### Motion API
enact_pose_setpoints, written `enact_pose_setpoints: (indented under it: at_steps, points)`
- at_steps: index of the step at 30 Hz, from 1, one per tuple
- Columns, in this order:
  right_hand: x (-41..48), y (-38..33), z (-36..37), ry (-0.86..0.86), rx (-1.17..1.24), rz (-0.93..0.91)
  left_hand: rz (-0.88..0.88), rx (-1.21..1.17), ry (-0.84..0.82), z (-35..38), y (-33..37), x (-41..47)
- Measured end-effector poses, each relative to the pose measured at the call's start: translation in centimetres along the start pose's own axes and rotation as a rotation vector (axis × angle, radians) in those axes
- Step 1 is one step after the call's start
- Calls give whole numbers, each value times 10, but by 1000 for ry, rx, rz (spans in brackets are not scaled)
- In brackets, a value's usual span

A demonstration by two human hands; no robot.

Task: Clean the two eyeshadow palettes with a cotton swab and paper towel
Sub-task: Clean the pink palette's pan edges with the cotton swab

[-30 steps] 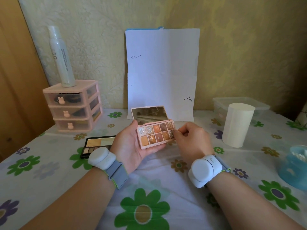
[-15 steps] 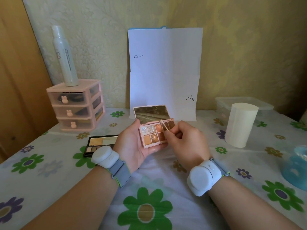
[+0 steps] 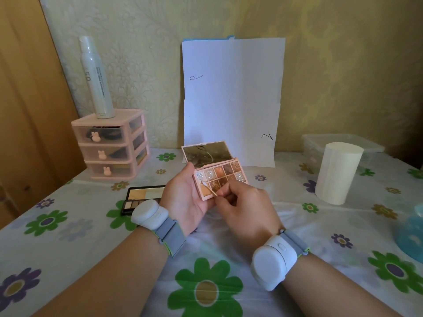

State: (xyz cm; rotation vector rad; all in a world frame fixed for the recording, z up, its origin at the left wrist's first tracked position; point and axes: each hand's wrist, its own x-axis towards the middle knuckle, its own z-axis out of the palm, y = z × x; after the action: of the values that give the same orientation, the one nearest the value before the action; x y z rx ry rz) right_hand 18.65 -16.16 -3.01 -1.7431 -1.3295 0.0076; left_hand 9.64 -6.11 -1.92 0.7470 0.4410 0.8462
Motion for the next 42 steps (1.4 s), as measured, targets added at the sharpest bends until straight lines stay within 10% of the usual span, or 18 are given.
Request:
enact_pose_setpoints:
  at_steps: [42]
  points:
    - [-2, -2, 6, -16, -16, -3, 47, -44, 20, 2, 0, -2]
